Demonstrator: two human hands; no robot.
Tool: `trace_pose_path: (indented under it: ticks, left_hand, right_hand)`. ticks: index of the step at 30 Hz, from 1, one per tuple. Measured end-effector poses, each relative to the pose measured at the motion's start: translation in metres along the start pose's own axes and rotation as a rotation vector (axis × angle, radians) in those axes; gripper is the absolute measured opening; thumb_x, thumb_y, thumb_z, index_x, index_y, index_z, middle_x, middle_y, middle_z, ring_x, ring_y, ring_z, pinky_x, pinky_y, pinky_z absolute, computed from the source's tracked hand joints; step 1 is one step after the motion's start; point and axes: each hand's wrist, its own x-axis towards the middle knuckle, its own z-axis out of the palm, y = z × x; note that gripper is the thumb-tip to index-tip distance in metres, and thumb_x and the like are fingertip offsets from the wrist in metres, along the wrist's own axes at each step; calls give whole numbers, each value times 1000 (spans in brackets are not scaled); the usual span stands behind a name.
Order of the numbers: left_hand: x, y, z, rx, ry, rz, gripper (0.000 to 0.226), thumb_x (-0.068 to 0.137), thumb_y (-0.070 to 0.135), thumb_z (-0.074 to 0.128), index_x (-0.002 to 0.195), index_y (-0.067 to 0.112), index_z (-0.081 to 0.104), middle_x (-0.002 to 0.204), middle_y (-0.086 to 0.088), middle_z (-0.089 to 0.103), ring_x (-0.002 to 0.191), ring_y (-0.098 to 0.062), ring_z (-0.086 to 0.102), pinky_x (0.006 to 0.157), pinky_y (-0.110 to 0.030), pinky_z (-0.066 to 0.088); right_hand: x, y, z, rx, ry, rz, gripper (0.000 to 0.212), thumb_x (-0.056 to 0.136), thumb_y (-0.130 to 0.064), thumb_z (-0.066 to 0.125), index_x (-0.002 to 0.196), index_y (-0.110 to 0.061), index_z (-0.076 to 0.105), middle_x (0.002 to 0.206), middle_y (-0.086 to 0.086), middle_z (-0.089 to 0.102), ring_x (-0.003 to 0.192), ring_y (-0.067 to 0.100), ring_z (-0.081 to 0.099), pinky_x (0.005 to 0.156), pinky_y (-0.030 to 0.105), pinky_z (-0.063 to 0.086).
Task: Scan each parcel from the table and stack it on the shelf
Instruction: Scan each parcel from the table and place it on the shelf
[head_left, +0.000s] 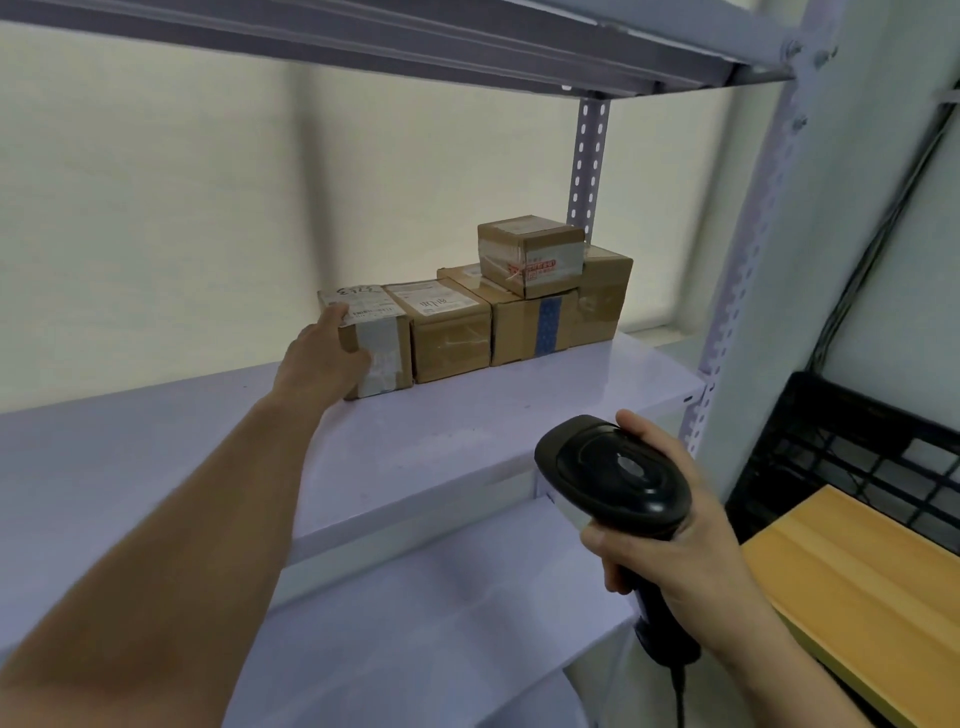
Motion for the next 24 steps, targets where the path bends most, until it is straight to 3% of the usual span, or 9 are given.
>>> trace_pose_path:
  ticks: [6, 9, 14, 19, 24]
  left_hand:
    - [-11, 11, -3, -5, 25, -37, 98, 85, 26, 68, 154, 28, -3, 149, -14, 37, 131, -36, 41, 101, -45, 36]
    - [-27, 27, 2, -36, 148, -20, 91, 85, 36, 67, 154, 24, 9, 151, -14, 31, 137, -33, 33, 107, -49, 33]
    - [-88, 76, 35, -162, 366, 174, 63, 88, 37, 62, 143, 21, 36, 147, 0, 38, 135, -20, 34, 104, -40, 36]
    - [-187, 123, 115, -208, 187, 357, 51, 89, 26, 66, 135, 14, 47, 133, -6, 50, 122, -22, 44, 91, -26, 32]
    - [-290, 161, 209, -261, -101, 289, 53, 88, 34, 65, 135, 17, 47, 133, -2, 49, 124, -17, 42, 94, -20, 29]
  right_hand:
    - [-12, -1, -19, -5, 15, -9, 85, 68, 5, 80, 121, -56, 54, 105, 18, 62, 51, 31, 59, 52, 34, 52]
    - [-25, -3, -34, -12, 32, -17, 85, 68, 7, 80, 121, -55, 54, 105, 14, 63, 52, 32, 59, 51, 34, 52]
    - [-53, -3, -74, -26, 86, -42, 89, 69, 16, 75, 119, -55, 56, 112, 6, 64, 50, 32, 59, 49, 36, 53]
    - [-96, -3, -128, -20, 125, -23, 87, 70, 14, 76, 124, -50, 54, 106, 8, 65, 49, 26, 59, 47, 34, 51]
    - [-150, 6, -194, -12, 202, 4, 88, 67, 11, 80, 123, -51, 54, 116, 12, 61, 56, 18, 63, 47, 35, 52]
